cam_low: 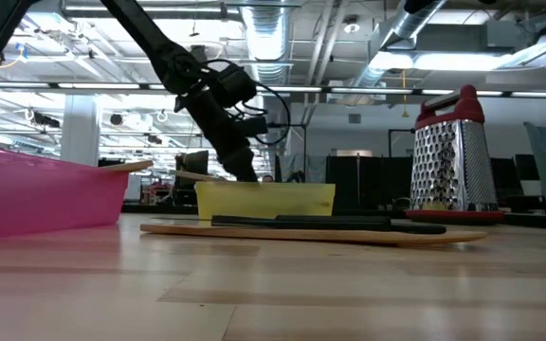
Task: Pick & Place Kitchen Items
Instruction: Put the brown serving spoon into the yellow bin, then put the black knife into the blue bin
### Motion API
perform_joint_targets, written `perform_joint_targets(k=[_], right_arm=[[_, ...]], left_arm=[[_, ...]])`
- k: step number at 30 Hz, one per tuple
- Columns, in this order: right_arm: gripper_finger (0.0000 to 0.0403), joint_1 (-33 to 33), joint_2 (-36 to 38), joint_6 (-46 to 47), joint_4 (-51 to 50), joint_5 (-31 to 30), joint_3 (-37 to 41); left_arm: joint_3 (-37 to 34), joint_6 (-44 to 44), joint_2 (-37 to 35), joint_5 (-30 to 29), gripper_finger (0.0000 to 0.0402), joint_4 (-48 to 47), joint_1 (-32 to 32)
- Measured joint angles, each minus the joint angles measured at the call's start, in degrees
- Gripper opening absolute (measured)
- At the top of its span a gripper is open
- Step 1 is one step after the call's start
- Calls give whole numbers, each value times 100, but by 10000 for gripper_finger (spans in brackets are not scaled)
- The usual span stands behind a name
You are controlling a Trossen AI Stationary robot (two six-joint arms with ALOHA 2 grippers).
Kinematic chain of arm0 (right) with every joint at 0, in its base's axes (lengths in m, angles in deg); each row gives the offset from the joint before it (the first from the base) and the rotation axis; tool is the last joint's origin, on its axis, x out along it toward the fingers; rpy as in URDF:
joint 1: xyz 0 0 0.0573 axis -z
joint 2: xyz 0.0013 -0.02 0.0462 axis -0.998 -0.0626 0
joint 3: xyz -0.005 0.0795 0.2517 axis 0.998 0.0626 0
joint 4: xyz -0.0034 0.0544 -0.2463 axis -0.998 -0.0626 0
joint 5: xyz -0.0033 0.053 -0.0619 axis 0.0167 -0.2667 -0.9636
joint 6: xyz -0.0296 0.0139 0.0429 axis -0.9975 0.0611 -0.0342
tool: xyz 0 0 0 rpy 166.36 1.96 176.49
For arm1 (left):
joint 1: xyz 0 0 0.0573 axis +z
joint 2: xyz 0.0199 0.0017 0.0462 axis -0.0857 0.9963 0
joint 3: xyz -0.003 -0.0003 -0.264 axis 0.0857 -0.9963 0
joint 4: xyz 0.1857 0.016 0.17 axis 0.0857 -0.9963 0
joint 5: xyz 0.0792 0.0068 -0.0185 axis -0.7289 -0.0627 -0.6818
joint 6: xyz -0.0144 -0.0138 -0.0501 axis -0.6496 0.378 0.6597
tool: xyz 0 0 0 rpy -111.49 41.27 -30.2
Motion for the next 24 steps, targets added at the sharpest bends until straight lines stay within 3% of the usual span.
perform_joint_targets(k=[10,24], right_arm=[[163,17,0,-87,-44,0,0],[163,37,0,-139,-35,0,0]], left_arm=[[9,19,-57,165,68,51,6],[6,-56,-32,103,154,129,18]])
